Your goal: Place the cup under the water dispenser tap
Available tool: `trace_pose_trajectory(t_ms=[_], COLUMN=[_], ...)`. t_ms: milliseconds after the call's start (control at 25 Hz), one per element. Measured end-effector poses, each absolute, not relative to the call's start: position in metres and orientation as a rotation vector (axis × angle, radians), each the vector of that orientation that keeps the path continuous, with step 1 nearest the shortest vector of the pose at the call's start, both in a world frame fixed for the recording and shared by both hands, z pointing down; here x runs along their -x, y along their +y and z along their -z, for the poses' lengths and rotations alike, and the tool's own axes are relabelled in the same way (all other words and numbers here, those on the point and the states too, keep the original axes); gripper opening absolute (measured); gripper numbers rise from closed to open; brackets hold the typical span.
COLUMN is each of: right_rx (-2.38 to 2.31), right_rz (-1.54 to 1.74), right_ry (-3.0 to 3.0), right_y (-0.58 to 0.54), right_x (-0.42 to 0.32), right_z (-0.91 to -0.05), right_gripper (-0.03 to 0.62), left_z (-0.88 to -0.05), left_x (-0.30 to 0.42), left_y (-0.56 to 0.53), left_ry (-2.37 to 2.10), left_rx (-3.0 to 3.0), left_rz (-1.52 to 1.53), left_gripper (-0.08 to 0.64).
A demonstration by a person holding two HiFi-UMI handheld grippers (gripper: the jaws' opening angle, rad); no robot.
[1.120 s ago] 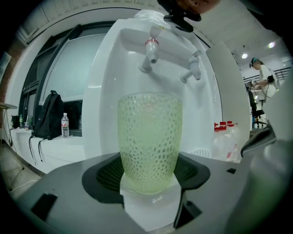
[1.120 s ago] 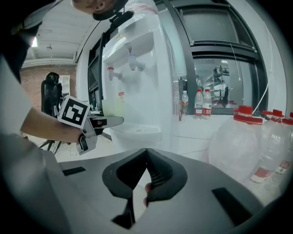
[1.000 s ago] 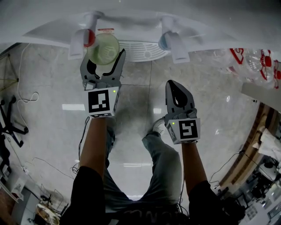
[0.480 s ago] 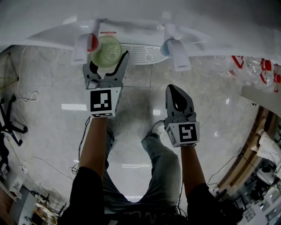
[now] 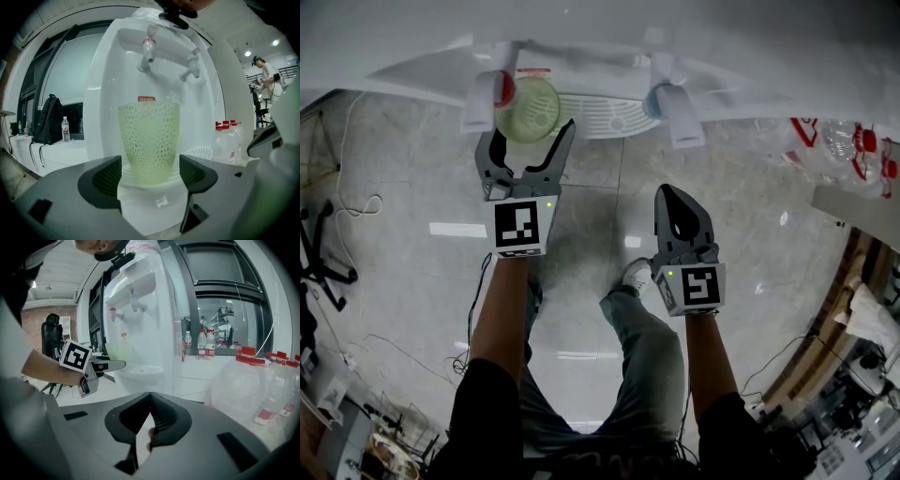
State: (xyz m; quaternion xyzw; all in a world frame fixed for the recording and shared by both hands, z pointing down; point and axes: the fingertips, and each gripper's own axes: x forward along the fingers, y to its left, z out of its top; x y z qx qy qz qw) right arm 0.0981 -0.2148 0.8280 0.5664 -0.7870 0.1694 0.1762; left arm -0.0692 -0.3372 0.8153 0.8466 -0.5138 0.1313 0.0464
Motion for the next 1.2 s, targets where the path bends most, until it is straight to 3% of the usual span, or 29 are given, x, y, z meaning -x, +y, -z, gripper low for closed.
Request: trace_pose_trajectory(t_ms=[560, 760, 1200], right_rx=[-1.612, -1.612, -1.649], right_rz=[-0.453, -0.429, -0.366], right_ry=[-2.267, -2.284, -2.316], right_y=[-0.201, -0.196, -0.194], right_x=[-0.083, -0.073, -0.055], right_z=[-0.779, -0.736, -0.636], right_gripper=[0.015, 0.015, 0.015], left_z=[-0.781, -0.745, -0.651], left_x=[0.097, 0.103, 0.121], left_y=[-0.290, -0.266, -0.238], left_ry=[-1.651, -1.656, -1.701], left_rx=[-2.451, -2.444, -2.359], left_rz=[-0.312, -0.334, -0.249], left_gripper=[0.372, 0.227, 0.040])
